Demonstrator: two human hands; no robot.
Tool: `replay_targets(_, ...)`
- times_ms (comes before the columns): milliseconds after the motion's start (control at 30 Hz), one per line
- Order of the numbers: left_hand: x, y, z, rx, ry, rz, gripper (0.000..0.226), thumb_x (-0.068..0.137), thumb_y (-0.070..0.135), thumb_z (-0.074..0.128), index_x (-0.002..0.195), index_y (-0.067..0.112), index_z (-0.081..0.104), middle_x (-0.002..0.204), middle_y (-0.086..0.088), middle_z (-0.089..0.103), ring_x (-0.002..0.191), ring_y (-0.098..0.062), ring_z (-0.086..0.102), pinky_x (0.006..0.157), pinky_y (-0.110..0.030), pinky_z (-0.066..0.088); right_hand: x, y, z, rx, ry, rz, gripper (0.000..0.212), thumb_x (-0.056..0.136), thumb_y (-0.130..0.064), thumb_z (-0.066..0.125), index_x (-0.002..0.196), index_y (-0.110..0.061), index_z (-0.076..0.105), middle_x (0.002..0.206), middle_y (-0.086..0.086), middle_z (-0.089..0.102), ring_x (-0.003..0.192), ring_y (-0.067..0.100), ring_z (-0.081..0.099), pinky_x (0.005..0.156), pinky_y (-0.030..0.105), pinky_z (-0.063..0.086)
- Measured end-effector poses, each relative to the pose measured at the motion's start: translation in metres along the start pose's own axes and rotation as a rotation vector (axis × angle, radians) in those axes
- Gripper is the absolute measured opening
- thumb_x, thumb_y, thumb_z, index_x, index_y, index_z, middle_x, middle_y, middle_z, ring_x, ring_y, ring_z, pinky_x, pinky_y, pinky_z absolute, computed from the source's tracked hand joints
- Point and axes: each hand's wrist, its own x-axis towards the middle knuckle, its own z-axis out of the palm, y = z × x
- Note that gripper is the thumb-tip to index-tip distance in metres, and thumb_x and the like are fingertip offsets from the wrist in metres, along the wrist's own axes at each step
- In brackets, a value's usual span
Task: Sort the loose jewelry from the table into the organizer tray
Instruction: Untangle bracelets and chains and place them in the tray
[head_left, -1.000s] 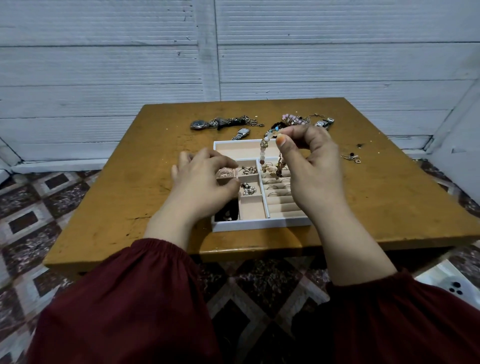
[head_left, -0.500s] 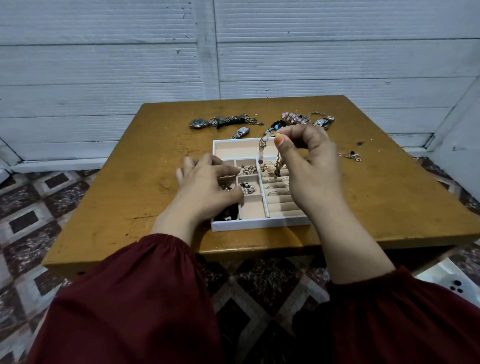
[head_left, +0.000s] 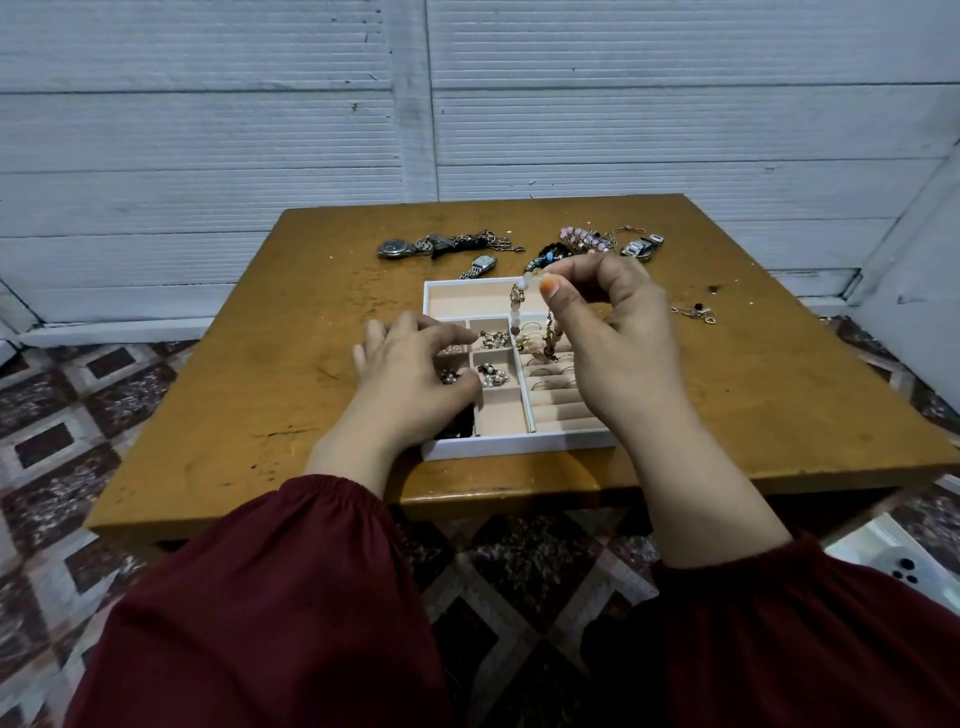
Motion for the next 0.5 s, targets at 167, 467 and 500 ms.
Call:
replay_targets(167,-0.002,-0.002,-0.004,-0.178,0.151,-0.058,0.028,0.085,0.028,0.058,0.111,0.037,0.061,0.11,0.008,0.046,0.115,-0.017,0.031,0.088,-0.029,0.02,-0.001,-0.004,-0.004,0.044,-0.081,0.014,0.008,0.087,-0.026,0.064,0.082,-0.032,0.064,0.089,-0.001,0.065,0.077,0.012,0.057,0.072,0.029,0.049)
replay_targets(467,-0.003,-0.012,0.0,-0.276,0.297,-0.165,0.021,0.085,0.024,0.06,0.101,0.036,0.065,0.116,0.007,0.058,0.114,-0.017,0.037,0.098,-0.035,0.031,-0.012,-0.006,-0.005,-0.026,-0.275,0.115,0.009,0.089,-0.019,0.065,0.08,-0.023,0.066,0.066,-0.013,0.059,0.057,-0.004,0.05,0.062,0.023,0.043)
replay_targets(500,-0.003,-0.012,0.001,-0.275,0.305,-0.171,0.02,0.085,0.024,0.061,0.101,0.035,0.065,0.116,0.007,0.058,0.113,-0.017,0.037,0.096,-0.033,0.03,-0.013,-0.006,-0.006,-0.043,-0.291,0.123,0.009,0.089,-0.02,0.065,0.08,-0.023,0.066,0.067,-0.013,0.059,0.058,-0.003,0.051,0.061,0.023,0.044)
